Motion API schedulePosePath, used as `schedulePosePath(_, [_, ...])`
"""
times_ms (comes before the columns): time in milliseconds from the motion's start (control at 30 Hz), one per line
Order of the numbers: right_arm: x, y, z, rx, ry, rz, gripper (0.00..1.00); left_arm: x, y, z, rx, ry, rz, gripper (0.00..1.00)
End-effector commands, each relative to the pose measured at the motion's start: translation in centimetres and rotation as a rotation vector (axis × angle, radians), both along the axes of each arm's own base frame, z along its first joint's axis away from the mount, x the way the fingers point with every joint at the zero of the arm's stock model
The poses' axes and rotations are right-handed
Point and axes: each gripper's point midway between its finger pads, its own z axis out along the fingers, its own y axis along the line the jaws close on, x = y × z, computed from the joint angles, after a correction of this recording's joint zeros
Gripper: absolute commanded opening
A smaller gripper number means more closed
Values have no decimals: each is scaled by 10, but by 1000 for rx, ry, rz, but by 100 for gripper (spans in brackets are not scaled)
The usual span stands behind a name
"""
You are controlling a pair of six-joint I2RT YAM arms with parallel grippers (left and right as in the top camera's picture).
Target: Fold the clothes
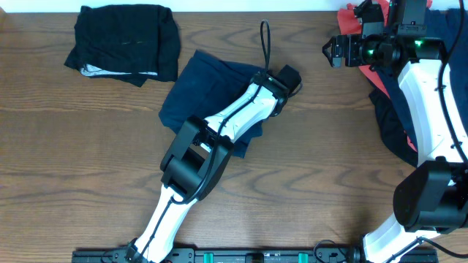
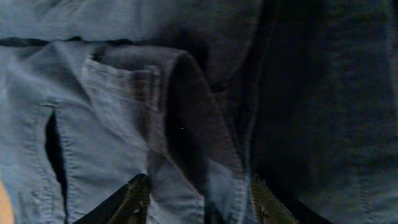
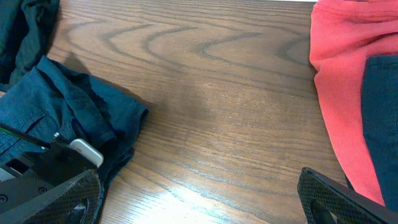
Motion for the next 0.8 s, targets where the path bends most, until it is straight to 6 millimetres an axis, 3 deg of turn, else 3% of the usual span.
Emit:
schedulePosePath(0, [-1, 6, -1, -2, 0, 24, 99, -3, -4, 2, -36, 10, 14, 54])
schedulePosePath(267, [-1, 6, -2, -2, 1, 24, 99, -2, -1, 3, -47, 0, 47, 54])
schedulePosePath(633, [-2, 7, -2, 3, 6, 27, 99, 0, 20, -1, -27, 24, 85, 54])
schedulePosePath(667, [-3, 9, -2, 14, 9, 35, 99, 0, 20, -1, -27, 24, 85, 48])
schedulePosePath(767, [-8, 23, -3, 59, 19, 78, 98, 0, 15, -4, -62, 38, 86, 12])
